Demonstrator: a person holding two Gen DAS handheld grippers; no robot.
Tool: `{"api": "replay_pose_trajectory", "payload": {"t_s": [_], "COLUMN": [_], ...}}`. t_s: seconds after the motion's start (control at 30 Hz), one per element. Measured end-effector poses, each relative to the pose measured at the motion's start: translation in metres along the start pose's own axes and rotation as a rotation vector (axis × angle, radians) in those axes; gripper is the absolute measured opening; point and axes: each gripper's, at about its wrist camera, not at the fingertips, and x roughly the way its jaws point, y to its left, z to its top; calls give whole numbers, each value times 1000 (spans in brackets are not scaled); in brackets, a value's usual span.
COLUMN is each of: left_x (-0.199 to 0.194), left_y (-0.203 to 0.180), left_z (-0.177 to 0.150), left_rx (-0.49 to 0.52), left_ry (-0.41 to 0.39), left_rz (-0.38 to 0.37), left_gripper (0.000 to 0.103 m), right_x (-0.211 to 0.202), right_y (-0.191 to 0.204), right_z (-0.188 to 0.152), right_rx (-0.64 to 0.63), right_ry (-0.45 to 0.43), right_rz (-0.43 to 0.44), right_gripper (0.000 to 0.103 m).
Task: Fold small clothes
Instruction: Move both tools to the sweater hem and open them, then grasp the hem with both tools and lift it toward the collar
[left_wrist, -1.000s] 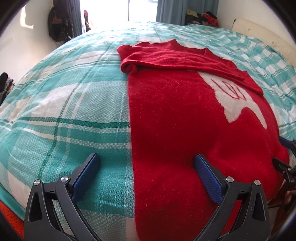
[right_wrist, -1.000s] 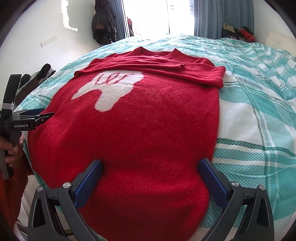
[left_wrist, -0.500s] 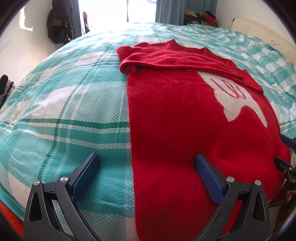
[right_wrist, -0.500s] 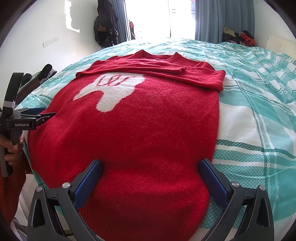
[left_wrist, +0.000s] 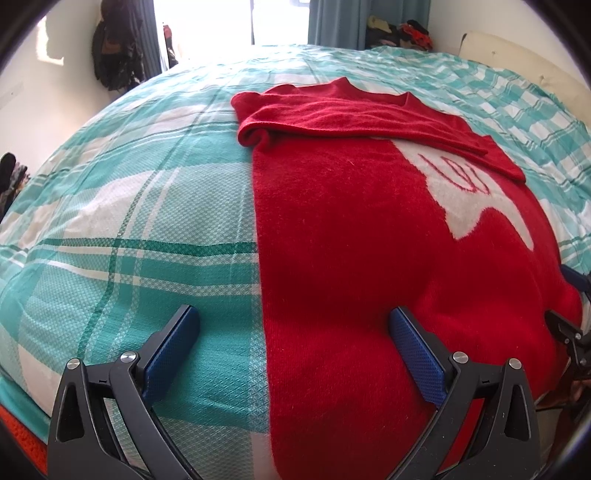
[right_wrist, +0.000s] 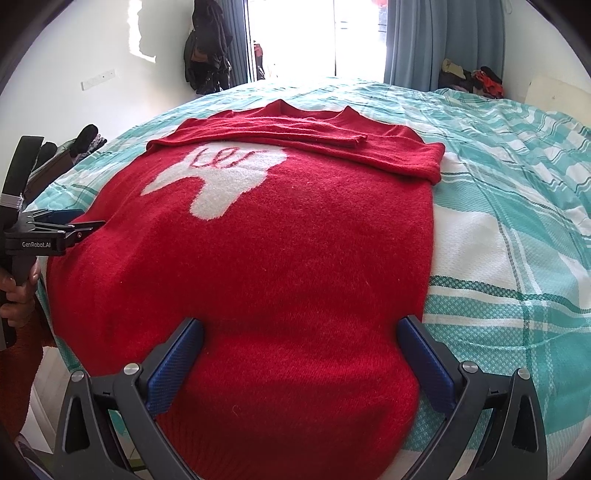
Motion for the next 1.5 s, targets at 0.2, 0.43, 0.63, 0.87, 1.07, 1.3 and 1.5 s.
{"api": "replay_pose_trajectory", "payload": {"t_s": [0.2, 0.43, 0.63, 0.87, 1.07, 1.3, 1.5], "left_x": [-1, -2, -18, -72, -46, -15, -14], "left_y": [0, -1, 7, 41, 2, 3, 23], "left_z": [0, -1, 0, -25, -46, -56, -64], "left_rx": [1, 8, 5, -149, -32, -88, -227], "left_ry": [2, 1, 55, 158, 324, 455, 483], "left_rz": [-1, 3, -5, -208, -305, -355, -442], "left_gripper": [102, 102, 101, 98, 87, 80, 16], "right_x": [0, -2, -9, -75, -51, 2, -3], "right_y": [-2, 0, 1, -56, -69, -32, -37], "right_z": [0, -1, 8, 33, -9, -26, -29], "right_rx": [2, -2, -59, 75, 296, 170, 250], "right_ry": [6, 12, 67, 137, 477, 582, 589], "right_rz": [6, 3, 14, 157, 445, 429, 540], "right_gripper": [103, 103, 102, 102, 88, 80, 25]}}
